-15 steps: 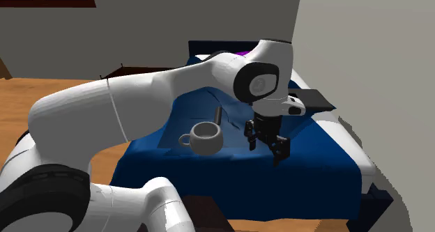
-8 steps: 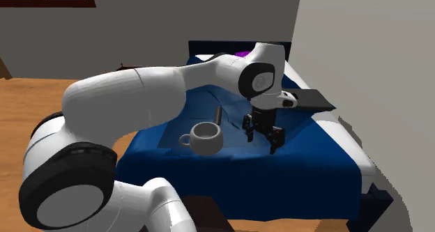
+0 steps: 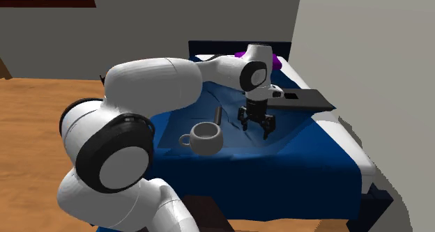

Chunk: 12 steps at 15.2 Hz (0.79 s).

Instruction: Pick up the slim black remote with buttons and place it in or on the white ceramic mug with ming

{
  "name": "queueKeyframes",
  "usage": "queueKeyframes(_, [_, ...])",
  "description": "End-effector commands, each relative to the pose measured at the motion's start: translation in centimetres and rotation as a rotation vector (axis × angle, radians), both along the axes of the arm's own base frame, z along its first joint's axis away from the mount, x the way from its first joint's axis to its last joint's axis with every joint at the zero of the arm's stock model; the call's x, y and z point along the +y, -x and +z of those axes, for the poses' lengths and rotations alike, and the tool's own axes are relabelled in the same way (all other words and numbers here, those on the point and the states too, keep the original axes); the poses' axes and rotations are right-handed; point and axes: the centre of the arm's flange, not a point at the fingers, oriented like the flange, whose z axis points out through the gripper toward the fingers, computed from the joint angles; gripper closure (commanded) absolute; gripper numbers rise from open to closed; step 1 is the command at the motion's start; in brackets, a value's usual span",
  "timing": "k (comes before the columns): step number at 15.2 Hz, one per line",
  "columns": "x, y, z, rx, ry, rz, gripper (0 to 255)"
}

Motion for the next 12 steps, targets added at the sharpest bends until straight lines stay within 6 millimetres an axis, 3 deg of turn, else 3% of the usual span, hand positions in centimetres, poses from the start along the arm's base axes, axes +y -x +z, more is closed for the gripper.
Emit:
queueKeyframes(1, [2.4,-1.0,-1.0,-0.002,-0.001,0.035,0])
queueKeyframes(12, [15.3,-5.7,-4.6,-0.01,-0.005,0.223,0])
